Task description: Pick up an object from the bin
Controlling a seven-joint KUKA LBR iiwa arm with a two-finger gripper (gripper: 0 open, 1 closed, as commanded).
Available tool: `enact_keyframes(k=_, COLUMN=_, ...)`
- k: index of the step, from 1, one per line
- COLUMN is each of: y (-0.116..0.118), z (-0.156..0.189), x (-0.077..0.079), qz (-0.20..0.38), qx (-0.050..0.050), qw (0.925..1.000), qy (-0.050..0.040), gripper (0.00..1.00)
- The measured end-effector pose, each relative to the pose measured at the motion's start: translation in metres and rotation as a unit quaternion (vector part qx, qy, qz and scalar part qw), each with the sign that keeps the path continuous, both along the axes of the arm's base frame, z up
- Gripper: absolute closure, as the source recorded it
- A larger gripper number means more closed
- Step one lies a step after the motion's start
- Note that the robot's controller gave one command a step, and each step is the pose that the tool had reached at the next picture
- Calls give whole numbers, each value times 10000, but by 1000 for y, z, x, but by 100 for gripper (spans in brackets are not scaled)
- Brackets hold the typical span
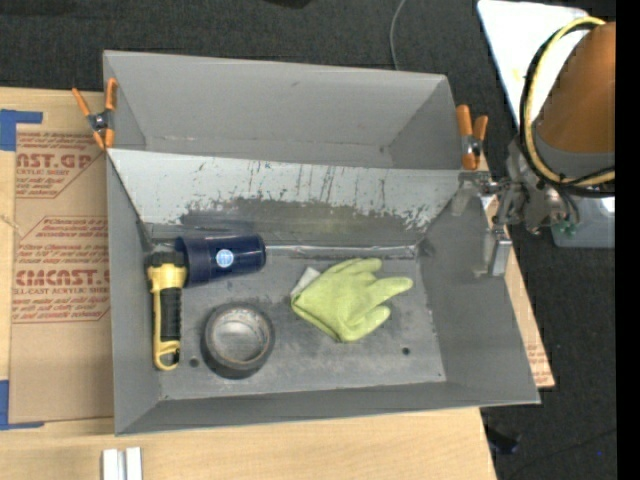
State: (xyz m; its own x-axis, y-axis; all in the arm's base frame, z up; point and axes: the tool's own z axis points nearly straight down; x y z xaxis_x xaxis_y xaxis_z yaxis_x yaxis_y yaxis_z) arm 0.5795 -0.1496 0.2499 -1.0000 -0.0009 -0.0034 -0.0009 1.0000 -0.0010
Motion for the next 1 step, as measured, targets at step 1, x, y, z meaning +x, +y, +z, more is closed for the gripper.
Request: enact_keyframes(k=1, y=40, z=-95, x=7, qz=466, qx=-8, qw=9989, qy=-24, gripper=0)
